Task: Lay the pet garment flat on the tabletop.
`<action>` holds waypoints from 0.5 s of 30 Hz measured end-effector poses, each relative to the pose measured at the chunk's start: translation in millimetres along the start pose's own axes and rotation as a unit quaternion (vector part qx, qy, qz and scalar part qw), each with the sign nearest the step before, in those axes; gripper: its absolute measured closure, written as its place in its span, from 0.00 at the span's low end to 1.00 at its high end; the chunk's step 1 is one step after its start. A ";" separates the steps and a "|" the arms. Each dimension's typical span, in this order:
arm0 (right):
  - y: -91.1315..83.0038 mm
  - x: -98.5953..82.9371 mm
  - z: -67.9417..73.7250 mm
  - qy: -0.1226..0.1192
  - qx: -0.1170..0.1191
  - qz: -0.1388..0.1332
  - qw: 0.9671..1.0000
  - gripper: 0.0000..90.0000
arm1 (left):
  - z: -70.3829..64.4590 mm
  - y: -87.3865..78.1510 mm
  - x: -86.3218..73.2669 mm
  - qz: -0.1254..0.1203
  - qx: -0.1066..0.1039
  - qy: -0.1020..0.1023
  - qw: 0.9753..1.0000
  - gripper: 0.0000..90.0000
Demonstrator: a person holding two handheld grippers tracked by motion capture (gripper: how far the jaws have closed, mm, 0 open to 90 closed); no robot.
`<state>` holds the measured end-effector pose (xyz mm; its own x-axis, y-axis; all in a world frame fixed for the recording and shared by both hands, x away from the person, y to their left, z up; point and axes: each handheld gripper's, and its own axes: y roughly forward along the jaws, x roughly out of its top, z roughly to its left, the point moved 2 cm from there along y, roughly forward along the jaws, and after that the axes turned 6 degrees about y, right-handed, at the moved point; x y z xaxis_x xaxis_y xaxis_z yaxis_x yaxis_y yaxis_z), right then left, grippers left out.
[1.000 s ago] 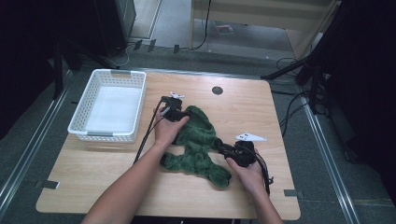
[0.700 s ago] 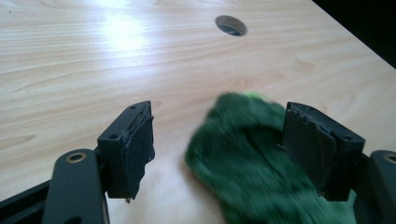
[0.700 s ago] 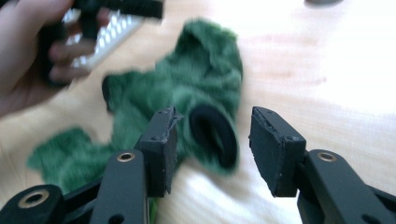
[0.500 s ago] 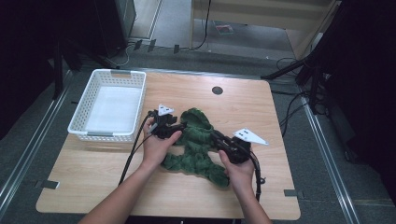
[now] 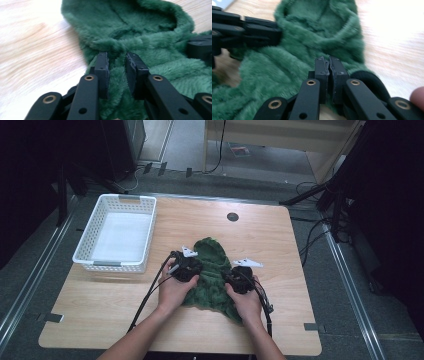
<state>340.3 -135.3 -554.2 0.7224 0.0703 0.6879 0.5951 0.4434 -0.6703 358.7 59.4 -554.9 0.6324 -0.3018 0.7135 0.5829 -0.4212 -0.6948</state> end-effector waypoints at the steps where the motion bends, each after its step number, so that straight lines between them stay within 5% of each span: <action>1: 0.0 0.0 0.0 0.000 0.000 0.000 1.000 0.97 | 0.0 0.0 0.0 0.000 0.000 0.000 1.000 0.85; 4: 0.5 -0.9 -6.4 0.018 -0.001 0.002 1.000 0.98 | 5.1 -2.5 -2.8 -0.004 -0.008 -0.021 1.000 0.87; 11: 1.2 -2.4 -6.4 -0.005 -0.035 -0.016 0.999 1.00 | 3.1 -3.0 -4.3 -0.007 0.017 -0.007 1.000 0.90; 15: 2.2 -1.1 -9.2 0.000 -0.027 -0.018 0.999 1.00 | 4.7 -0.1 -1.5 -0.008 0.027 -0.009 1.000 0.91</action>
<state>344.1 -142.6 -559.0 0.7004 0.0546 0.7116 0.6386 0.3973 -0.6591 360.1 63.8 -556.3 0.6316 -0.2804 0.7228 0.6187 -0.3796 -0.6879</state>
